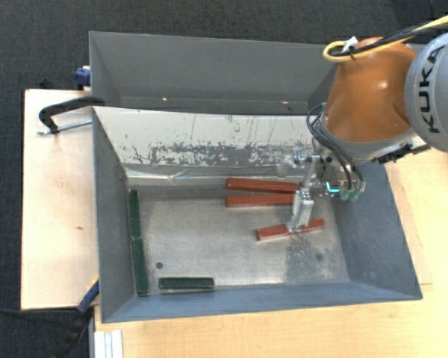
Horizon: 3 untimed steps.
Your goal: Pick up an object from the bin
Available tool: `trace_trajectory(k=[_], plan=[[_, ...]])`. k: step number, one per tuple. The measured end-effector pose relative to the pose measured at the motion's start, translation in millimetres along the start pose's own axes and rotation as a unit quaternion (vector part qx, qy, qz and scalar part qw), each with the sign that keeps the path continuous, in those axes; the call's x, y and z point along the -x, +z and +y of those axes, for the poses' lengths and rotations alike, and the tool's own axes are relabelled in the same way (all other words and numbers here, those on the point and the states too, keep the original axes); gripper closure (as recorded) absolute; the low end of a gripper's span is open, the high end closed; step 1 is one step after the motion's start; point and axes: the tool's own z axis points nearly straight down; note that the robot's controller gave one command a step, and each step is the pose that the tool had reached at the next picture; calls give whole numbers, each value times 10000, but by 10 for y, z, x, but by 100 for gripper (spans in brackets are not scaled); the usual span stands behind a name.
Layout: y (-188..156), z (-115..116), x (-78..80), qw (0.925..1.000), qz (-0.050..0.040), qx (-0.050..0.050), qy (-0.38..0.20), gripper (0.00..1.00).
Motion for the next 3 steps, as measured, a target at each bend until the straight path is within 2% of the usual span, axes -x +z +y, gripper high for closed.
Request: trace_trajectory(k=[1,2,3], plan=[[-34,-1,15,10000,-35,-2,-1,0],[353,-89,-191,9993,-61,-5,-372,0],[777,76,-173,9858,-36,-11,-1680,0]])
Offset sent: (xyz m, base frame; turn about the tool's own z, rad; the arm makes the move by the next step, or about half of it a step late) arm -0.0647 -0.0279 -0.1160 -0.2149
